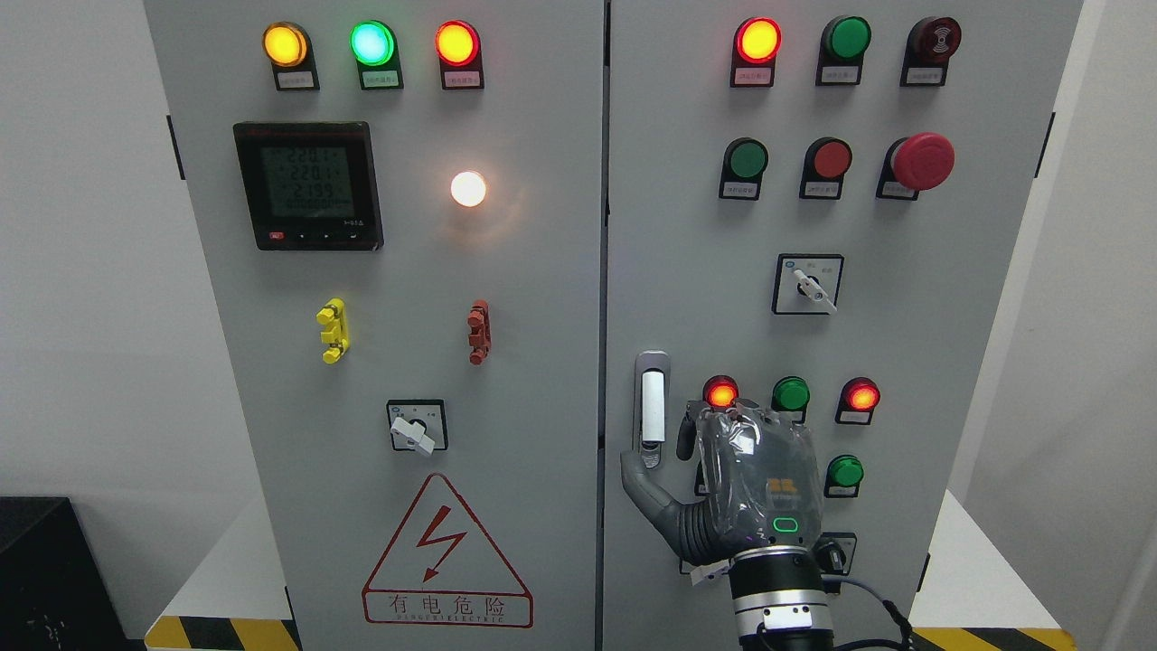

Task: Release door handle
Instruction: 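Move the right hand up alongside the silver handle, then close the right hand fingers around the silver handle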

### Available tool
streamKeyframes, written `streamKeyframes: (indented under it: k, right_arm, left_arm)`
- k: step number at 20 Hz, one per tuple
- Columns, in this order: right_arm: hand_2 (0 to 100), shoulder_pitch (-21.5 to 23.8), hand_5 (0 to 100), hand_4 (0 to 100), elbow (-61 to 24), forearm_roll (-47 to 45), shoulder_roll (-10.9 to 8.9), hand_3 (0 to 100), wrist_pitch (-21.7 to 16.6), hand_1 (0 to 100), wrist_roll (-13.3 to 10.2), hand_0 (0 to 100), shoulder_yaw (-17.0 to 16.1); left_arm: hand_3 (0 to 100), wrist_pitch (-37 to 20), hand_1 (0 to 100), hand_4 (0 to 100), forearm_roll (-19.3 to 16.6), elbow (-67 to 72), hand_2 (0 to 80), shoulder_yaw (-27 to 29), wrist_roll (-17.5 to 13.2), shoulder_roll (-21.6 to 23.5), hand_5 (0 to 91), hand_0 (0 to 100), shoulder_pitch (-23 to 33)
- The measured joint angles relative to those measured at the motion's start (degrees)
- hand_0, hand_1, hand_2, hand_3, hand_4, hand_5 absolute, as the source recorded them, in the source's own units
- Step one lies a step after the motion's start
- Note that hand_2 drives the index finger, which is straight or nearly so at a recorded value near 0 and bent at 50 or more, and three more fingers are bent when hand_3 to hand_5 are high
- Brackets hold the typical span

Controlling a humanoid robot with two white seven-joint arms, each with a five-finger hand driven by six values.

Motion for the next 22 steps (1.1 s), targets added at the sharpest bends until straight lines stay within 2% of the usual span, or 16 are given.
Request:
streamKeyframes:
  k: [12,22]
  right_arm:
    - [69,-1.3,71,76,0.7,0.0,0.11,95,0.9,37,0.9,20,0.5]
    - [69,-1.9,71,76,1.3,-0.1,0.12,94,0.9,37,1.1,26,0.2]
  left_arm:
    - [11,0.0,0,0,0.0,0.0,4.5,0.0,0.0,0.0,0.0,0,0.0]
    - [11,0.0,0,0,0.0,0.0,4.4,0.0,0.0,0.0,0.0,0,0.0]
